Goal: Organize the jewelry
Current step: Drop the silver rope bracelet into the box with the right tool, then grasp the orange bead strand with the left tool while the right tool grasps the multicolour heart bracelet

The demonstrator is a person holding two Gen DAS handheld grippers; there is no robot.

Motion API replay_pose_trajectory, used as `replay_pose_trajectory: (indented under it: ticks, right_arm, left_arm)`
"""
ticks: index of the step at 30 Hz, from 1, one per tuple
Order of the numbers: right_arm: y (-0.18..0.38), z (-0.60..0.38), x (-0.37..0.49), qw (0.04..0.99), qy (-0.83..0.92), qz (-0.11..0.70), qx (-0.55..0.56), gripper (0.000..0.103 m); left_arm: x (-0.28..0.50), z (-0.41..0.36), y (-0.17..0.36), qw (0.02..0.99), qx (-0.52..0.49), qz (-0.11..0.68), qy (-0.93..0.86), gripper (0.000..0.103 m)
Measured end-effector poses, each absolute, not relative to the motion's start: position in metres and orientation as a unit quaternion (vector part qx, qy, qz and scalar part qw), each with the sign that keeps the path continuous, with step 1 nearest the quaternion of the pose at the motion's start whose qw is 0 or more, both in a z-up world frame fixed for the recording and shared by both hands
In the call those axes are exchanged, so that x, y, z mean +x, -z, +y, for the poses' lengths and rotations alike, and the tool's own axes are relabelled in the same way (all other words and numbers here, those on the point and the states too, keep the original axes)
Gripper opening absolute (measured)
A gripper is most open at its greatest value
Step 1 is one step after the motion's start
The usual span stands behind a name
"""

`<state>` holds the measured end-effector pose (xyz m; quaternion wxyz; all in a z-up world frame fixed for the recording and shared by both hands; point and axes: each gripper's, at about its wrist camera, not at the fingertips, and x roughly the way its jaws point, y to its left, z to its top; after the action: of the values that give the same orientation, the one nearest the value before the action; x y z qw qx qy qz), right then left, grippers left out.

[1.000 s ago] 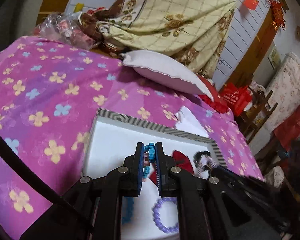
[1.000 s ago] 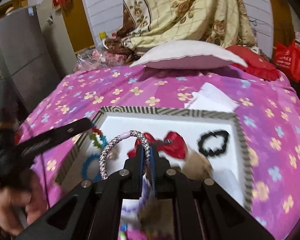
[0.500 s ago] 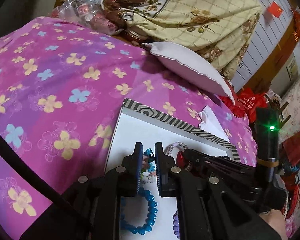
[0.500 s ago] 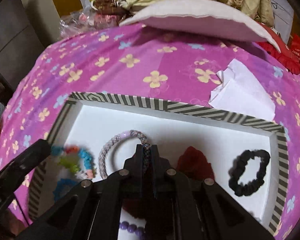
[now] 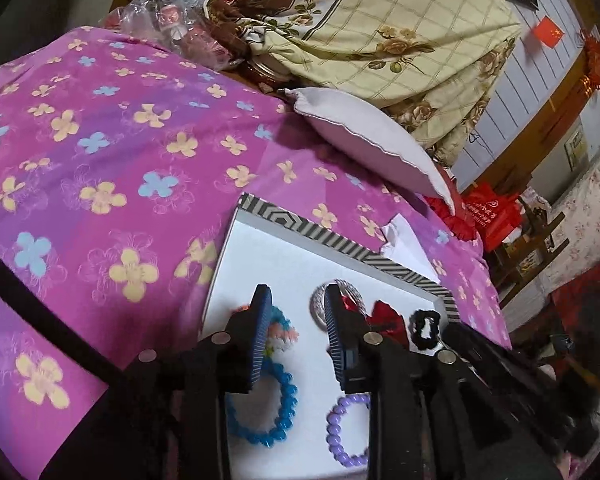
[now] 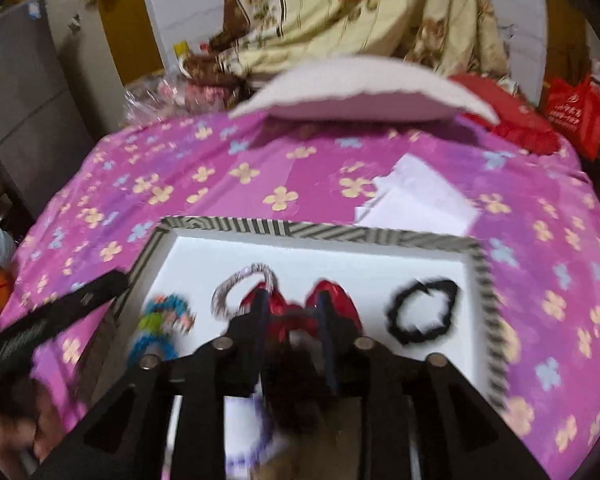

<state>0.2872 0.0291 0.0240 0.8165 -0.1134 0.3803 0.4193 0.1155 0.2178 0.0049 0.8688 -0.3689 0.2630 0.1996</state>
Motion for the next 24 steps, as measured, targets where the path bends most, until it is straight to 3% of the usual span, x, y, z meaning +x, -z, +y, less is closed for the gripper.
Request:
replay_pose_trajectory:
  ticks: [5, 10, 14, 17, 24]
  right_arm:
    - [-0.024, -0.052, 0.248, 0.826, -0.42, 0.368, -0.083, 0.037]
    - [0.016, -0.106, 0.222, 0.817, -0.409, 0.398, -0.08, 0.039]
    - [0.048, -0.107, 0.225, 0.778, -0.411, 0.463, -0.11, 0.039]
    - [0.049, -0.107, 0.223, 0.786, -0.405, 0.448, -0.134, 0.05]
    - [0.038, -0.107, 0.224, 0.782, -0.439, 0.43, -0.102, 0.05]
  left_arm:
    - [0.108, 0.19, -0.013, 0.884, -0.341, 0.267, -0.178, 0.009]
    - [0.101, 0.143, -0.023, 0.906, -0.286, 0.278, -0.144, 0.009]
    - [0.081, 0.105, -0.022, 0.912, -0.262, 0.294, -0.118, 0.011]
    - [0.075, 0.081, -0.011, 0.906, -0.235, 0.33, -0.123, 0.011]
    - [0.09, 0.062, 0.032, 0.872, -0.201, 0.423, -0.14, 0.011]
